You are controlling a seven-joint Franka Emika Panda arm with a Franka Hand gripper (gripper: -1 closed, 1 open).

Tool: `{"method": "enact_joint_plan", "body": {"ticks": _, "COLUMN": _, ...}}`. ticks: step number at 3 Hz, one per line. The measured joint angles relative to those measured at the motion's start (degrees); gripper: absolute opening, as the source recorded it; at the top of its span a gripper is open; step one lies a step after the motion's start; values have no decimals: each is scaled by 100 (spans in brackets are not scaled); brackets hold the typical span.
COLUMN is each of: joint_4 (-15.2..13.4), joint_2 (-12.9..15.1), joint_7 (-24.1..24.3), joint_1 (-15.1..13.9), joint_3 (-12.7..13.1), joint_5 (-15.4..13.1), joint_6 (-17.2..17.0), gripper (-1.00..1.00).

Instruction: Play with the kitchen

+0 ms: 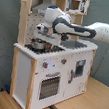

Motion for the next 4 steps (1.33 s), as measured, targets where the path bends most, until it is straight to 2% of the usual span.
{"method": "enact_joint_plan", "body": {"ticks": 1, "joint_4": 56, "joint_2": -67, "joint_7": -295, "joint_1": -45, "joint_3": 78, "joint_5": 104, "joint_6": -219, "gripper": 100}}
{"method": "enact_joint_plan", "body": {"ticks": 2, "joint_4": 56, "joint_2": -67, "joint_7": -297, "joint_1": -47, "joint_3": 78, "joint_5": 117, "joint_6": -217, "gripper": -100}}
{"method": "enact_joint_plan", "body": {"ticks": 3, "joint_4": 165, "joint_2": -67, "joint_7": -328, "joint_1": -119, "joint_3": 78, "joint_5": 367, "joint_6": -213, "gripper": -100}}
{"method": "enact_joint_plan", "body": {"ticks": 4, "joint_4": 584, "joint_2": 39, "joint_7": -295, "joint_1": -148, "joint_3": 76, "joint_5": 646, "joint_6": -466, "gripper": -100}}
